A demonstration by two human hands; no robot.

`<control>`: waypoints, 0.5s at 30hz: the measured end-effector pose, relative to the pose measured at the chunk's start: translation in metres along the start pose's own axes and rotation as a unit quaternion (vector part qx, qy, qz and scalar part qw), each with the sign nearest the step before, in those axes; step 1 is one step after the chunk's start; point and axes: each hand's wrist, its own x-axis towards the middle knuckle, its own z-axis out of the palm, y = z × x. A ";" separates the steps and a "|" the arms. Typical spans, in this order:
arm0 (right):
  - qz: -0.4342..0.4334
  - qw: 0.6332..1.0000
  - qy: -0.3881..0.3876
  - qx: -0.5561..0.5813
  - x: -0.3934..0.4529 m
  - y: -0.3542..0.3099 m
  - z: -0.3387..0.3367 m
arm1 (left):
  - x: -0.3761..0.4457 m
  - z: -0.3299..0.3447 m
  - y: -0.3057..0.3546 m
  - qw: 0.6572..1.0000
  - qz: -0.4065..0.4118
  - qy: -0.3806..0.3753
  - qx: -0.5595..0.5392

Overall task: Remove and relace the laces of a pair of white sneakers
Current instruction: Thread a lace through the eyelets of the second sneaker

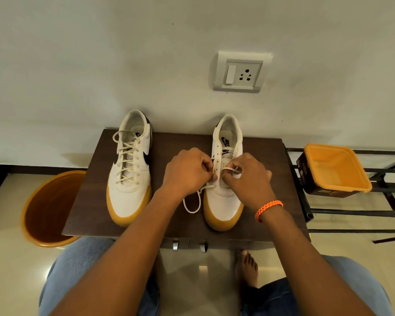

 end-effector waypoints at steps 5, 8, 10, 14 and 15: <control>-0.044 0.995 -0.014 -0.091 -0.003 0.000 0.000 | 0.001 -0.013 -0.001 0.985 0.020 0.005 -0.171; -0.064 0.990 -0.009 -0.126 -0.004 0.001 0.001 | 0.000 -0.030 0.002 0.909 0.032 0.052 -0.412; -0.068 0.990 -0.009 -0.123 -0.004 0.001 0.000 | 0.001 -0.037 0.002 0.869 0.052 0.083 -0.486; -0.048 0.996 -0.001 -0.074 -0.004 -0.002 -0.002 | 0.004 -0.029 -0.003 0.941 0.023 0.073 -0.329; -0.043 0.997 -0.002 -0.063 -0.004 -0.003 -0.003 | 0.005 -0.023 -0.006 0.967 0.024 0.050 -0.249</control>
